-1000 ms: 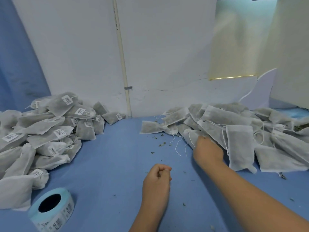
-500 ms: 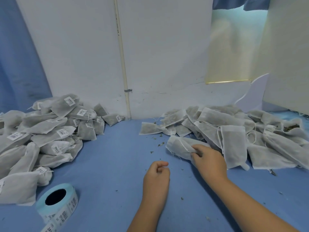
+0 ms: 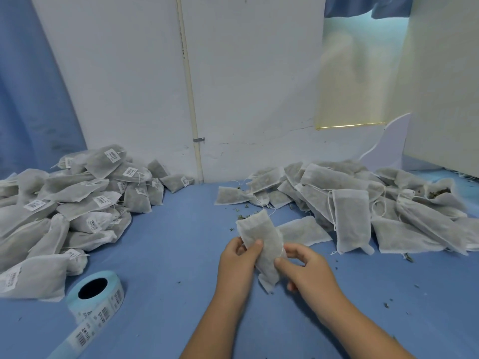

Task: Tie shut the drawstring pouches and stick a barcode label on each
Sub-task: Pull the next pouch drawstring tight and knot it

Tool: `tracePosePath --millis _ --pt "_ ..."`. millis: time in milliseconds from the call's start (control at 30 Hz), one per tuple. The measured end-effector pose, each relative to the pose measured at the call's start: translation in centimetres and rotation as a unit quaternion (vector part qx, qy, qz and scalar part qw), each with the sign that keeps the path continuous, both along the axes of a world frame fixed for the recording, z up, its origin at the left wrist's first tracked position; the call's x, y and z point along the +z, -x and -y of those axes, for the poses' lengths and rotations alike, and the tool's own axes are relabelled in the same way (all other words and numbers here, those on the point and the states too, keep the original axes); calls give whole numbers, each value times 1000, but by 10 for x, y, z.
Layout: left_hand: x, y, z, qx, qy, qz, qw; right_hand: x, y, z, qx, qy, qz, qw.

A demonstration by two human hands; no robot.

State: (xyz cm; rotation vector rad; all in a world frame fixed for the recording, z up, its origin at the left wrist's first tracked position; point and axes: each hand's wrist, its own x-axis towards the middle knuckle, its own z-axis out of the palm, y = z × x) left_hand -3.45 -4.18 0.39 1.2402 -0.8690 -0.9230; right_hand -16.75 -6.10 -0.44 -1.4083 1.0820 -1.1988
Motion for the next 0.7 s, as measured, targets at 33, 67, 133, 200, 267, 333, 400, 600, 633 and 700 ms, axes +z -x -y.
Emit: tracePosePath --millis 33,67,133,200,267,333,400,600,633,700 --pt "1 -1 -2 12 5 4 1000 1 1 -1 8 -6 1 1000" --pt "2 -2 -5 23 11 11 1000 2 1 -2 7 -12 6 1000" --pt "5 -4 -12 42 24 43 998 5 5 -3 -16 -6 1 1000" --pt "8 -6 -18 53 38 79 995 8 10 -3 -48 37 -31 998" --pt "11 -8 -25 51 56 110 991 13 12 -6 -64 79 -24 995" --pt "13 -11 -32 46 74 153 984 21 10 -11 -55 95 24 994" --pt "15 -13 -40 33 95 204 974 28 6 -18 -13 86 62 994" --pt "9 -20 -60 -12 134 354 925 33 -4 -33 101 56 33 993" --pt "7 -21 -62 -10 136 367 920 33 -4 -34 107 51 27 993" --pt "4 -24 -67 12 123 376 919 32 -6 -35 109 37 21 993"
